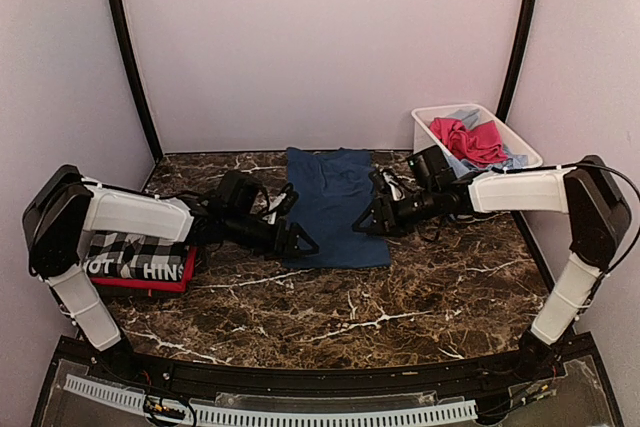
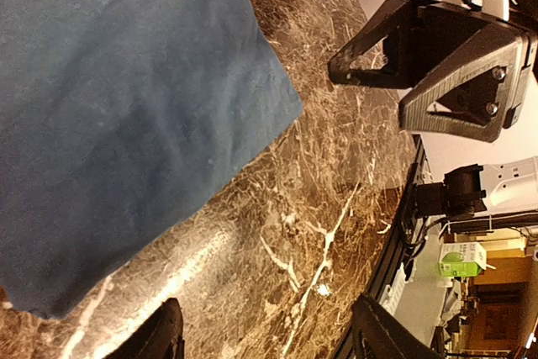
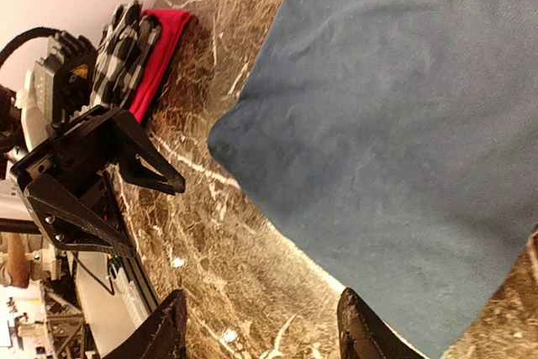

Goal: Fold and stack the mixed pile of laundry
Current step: Smooth out the 2/3-rectangle-folded T-shirt at the center of the board.

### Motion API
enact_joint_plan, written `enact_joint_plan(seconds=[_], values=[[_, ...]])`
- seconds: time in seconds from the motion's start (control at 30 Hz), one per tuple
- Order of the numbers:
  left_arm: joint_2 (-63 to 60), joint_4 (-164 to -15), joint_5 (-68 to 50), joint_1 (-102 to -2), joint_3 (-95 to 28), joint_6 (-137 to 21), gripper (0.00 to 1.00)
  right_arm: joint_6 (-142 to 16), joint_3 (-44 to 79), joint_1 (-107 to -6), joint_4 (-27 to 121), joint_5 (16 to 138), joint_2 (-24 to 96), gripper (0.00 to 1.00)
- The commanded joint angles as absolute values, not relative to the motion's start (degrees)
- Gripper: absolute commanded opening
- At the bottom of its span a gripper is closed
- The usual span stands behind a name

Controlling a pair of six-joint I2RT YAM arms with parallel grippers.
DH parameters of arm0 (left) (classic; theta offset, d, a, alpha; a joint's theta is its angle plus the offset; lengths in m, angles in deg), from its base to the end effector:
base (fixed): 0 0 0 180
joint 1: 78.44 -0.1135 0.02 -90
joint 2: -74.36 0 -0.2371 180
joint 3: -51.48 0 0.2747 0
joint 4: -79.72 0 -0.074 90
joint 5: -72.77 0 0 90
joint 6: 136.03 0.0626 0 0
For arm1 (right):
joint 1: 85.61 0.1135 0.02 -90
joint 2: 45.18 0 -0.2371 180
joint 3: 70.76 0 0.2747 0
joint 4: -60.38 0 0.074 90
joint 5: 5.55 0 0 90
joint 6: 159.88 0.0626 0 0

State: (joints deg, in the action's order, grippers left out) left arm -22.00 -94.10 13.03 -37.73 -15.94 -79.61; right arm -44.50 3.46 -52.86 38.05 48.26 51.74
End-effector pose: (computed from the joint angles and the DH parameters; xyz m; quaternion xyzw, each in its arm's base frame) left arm 0.2761 -0.2792 0.1425 0.1733 0.8476 -0.4533 0.2147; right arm 0.3080 0.2421 0.1548 -0.1750 0.8688 0.4274 0.1783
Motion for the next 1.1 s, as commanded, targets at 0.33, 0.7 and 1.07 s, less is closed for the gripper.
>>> enact_joint_plan(seconds=[0.33,0.7,1.07], values=[[-37.01,-113.14,20.37,-40.76,-13.67,-90.34,0.66,-39.64,0.40,-53.12,52.35,43.32,66.69,0.53],[-27.10,-107.79,16.39,-43.68,-5.66,-87.76,0.65,-42.54,-7.70,-54.05,45.83,48.40,54.11,0.49],[-18.49,-97.16,7.61,-44.07,-3.69,-85.46,0.56,-43.78,-9.24,-55.16,39.73,53.27,51.31,0.44]])
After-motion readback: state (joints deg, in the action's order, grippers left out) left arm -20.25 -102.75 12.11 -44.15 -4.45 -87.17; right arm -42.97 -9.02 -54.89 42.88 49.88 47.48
